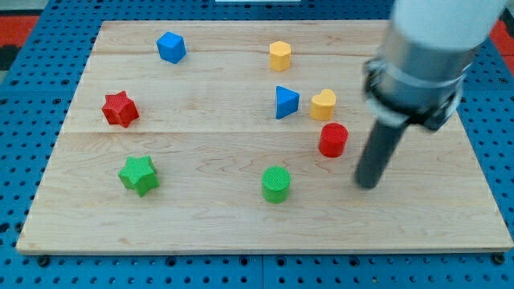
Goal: Move the green star towards the top
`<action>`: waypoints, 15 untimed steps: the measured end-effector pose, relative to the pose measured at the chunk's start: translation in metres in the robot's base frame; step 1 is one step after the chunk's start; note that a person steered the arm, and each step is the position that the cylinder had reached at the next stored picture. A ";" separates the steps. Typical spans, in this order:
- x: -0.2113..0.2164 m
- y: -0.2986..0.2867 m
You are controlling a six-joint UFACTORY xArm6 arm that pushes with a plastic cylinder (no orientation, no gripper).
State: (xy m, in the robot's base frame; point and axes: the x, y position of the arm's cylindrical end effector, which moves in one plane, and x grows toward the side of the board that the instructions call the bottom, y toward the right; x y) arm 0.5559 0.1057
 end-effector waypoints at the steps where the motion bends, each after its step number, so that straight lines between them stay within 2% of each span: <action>1: 0.008 -0.070; 3: -0.005 -0.111; 4: -0.012 -0.050; 5: -0.042 -0.029; 6: -0.044 -0.012; 7: -0.055 0.030; 9: -0.063 -0.024; 10: -0.009 -0.016; 11: 0.029 -0.144; 12: 0.023 -0.219; 13: 0.015 -0.256; 14: -0.020 -0.246; 15: -0.029 -0.246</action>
State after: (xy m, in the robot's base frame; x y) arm 0.5266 -0.1399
